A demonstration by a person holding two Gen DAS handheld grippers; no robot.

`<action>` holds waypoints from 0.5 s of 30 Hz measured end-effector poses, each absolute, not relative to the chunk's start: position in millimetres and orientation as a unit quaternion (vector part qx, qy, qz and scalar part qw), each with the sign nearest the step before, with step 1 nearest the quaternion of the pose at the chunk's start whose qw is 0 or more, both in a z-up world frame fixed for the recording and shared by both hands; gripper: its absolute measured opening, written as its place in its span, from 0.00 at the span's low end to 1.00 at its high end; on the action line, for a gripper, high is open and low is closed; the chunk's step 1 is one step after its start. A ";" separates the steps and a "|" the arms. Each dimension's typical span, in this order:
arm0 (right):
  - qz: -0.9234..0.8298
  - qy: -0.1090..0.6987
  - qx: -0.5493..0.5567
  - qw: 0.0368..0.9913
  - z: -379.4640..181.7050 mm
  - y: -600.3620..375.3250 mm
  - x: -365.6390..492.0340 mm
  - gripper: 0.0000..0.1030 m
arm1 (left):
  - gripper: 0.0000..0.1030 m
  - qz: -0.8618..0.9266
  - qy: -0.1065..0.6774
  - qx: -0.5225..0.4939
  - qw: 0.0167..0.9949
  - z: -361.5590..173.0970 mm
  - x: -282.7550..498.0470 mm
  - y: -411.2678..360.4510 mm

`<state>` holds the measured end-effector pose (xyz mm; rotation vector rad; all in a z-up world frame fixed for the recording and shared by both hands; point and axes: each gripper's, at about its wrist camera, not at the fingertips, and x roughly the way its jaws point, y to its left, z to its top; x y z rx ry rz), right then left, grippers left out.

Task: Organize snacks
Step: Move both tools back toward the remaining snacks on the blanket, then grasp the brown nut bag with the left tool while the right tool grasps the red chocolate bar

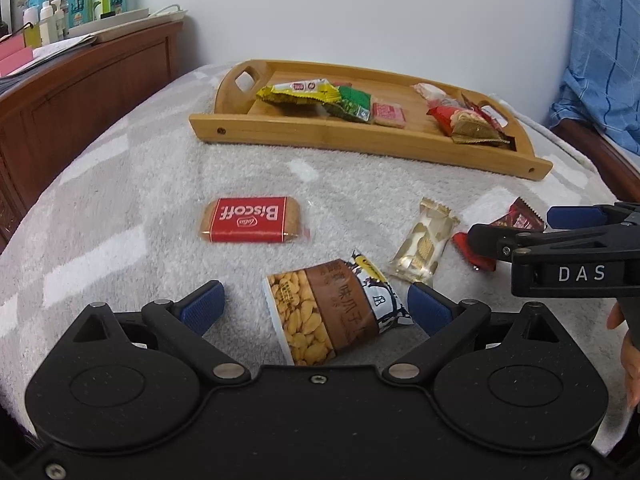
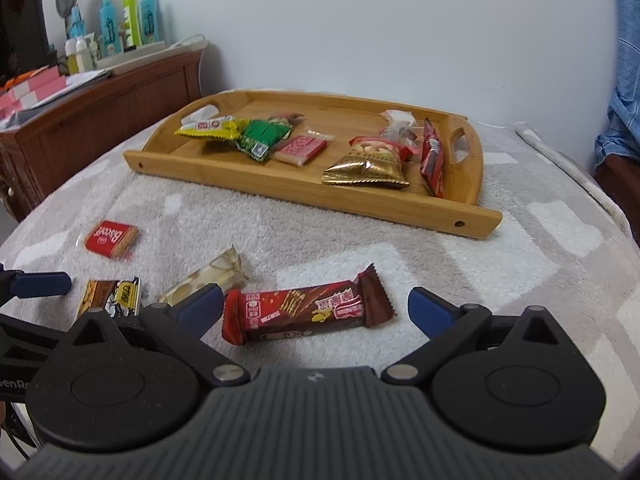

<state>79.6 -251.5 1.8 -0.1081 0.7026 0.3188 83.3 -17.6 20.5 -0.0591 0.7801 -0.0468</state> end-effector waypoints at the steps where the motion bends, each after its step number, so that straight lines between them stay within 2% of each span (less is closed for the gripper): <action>1: 0.157 0.344 -0.055 0.924 1.2 -250.6 79.7 1.00 | 0.95 -0.022 0.380 -0.026 0.924 19.9 83.4 -18.7; 8: 0.155 0.355 -0.061 0.920 -2.8 -249.2 82.9 1.00 | 0.95 -0.022 0.379 -0.018 0.925 18.7 83.0 -21.4; 15: 0.162 0.349 -0.057 0.921 -2.7 -248.7 81.9 1.00 | 0.89 -0.031 0.376 -0.026 0.926 20.4 79.9 -16.6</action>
